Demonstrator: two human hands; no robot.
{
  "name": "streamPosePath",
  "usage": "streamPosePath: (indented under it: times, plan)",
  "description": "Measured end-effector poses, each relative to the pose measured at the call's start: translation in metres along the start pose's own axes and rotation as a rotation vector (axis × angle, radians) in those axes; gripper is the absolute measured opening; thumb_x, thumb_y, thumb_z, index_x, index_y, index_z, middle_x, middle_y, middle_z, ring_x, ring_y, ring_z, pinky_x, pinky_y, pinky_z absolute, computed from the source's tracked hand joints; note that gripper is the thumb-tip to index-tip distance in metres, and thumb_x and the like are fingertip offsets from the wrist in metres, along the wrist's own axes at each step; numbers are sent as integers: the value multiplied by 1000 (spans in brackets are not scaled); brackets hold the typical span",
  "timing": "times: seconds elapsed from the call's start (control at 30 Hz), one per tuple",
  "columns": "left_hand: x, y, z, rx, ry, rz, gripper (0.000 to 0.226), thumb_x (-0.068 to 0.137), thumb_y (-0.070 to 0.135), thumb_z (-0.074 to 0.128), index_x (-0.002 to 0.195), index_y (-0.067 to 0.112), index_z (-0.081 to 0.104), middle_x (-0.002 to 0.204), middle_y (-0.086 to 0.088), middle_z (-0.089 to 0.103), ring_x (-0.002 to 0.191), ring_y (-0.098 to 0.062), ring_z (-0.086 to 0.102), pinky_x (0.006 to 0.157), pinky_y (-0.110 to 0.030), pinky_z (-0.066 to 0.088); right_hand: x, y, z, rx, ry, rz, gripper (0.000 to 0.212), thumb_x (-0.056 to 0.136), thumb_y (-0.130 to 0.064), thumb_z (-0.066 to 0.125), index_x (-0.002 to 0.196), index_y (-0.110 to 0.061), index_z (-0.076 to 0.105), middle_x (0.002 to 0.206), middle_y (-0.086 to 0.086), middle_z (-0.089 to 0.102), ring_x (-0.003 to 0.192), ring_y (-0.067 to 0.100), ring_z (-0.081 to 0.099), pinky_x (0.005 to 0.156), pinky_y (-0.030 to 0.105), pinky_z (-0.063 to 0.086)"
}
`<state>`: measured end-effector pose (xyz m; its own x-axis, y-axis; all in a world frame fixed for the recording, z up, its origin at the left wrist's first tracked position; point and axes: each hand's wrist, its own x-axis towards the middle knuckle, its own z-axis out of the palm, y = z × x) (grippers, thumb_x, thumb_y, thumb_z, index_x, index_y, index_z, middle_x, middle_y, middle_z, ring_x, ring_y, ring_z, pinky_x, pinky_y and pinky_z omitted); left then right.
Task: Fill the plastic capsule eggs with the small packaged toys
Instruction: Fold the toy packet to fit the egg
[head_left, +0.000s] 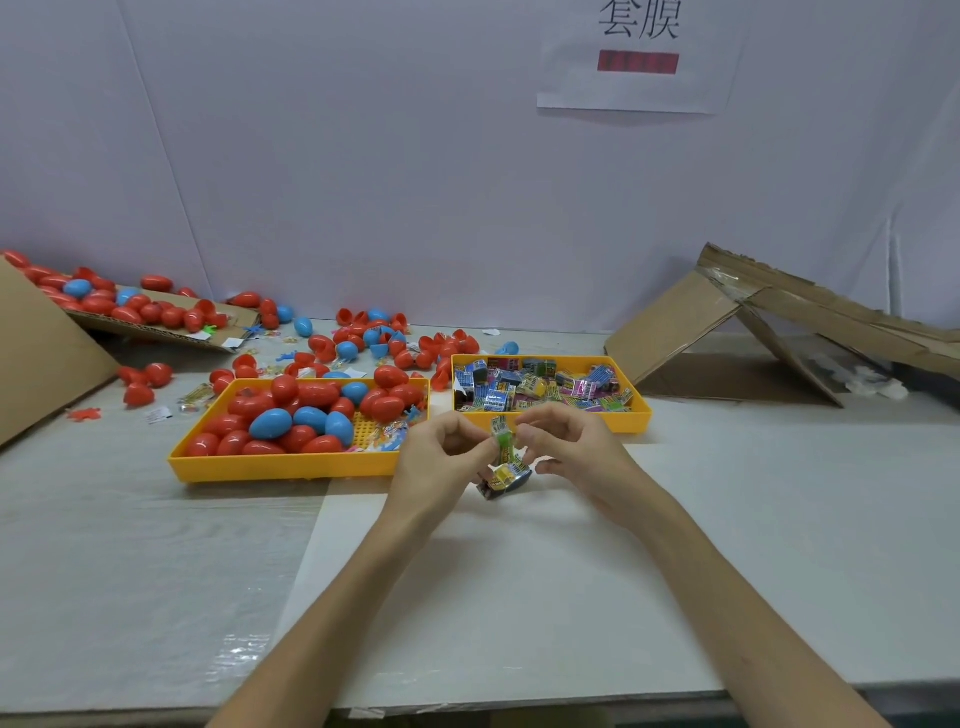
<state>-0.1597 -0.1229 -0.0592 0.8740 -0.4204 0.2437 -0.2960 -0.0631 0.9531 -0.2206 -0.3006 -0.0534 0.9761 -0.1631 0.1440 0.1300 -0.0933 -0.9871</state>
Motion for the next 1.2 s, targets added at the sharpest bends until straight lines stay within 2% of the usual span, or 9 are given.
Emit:
streamPosePath:
  times: [0.13,0.3,0.5,0.67,0.8,0.9,1.03,1.13,1.2]
  plan:
    - [-1,1,1,41,-13,23,15,86,14,78,81,2,69,69,-5,73,61,-15,69,58,-25,58,-1,1,-1,-2,-50,5,14,75,-35,80,82,-24,76,80,2,70,73,13,64,66,23,52]
    - [-2,2,2,76,24,30,15,87,7,76,78,4,65,68,-1,72,59,-12,69,54,-19,53,0,1,-1,6,-43,-4,12,74,-32,81,78,-21,75,78,3,69,73,14,62,66,23,52]
    - [-5,1,2,167,61,19,15,86,7,72,75,9,63,69,-4,73,67,-21,72,67,-39,60,0,0,0,57,-71,-51,8,80,-20,82,77,-18,75,85,1,69,75,12,62,66,21,51]
    - [-3,1,1,126,47,-42,10,83,-1,67,76,5,62,68,-5,73,61,-16,70,58,-27,56,-2,-1,2,97,-113,-81,5,83,-12,75,79,-15,75,88,2,69,74,11,59,68,23,50]
    - [-1,-1,-1,87,65,-99,8,88,0,66,82,0,61,71,-9,74,59,-15,70,57,-29,56,-3,-4,3,154,-67,-99,2,81,-18,77,79,-17,77,88,8,65,74,13,57,68,23,48]
    - [-1,1,-1,46,55,-94,11,88,-2,64,80,4,61,70,-8,74,58,-15,69,55,-26,55,-2,-4,3,163,-47,-96,8,82,-21,78,86,-15,74,91,12,67,74,14,59,69,25,50]
    - [-2,2,1,28,44,-48,15,88,-3,65,77,6,60,68,-8,73,57,-16,69,52,-21,51,0,-1,6,83,-29,-43,21,82,-24,77,102,-17,73,96,6,73,78,17,67,71,27,55]
    - [-2,1,1,66,59,-6,17,88,-1,67,76,6,59,67,-7,73,57,-15,69,52,-21,51,0,2,7,38,-79,-25,6,84,-23,79,89,-24,76,82,1,71,73,14,64,71,26,54]
    - [-3,0,2,98,65,21,17,88,1,69,75,5,59,66,-6,72,57,-15,70,53,-22,52,-1,1,7,31,-92,-28,5,83,-23,80,84,-24,76,78,-1,68,71,14,60,70,25,53]
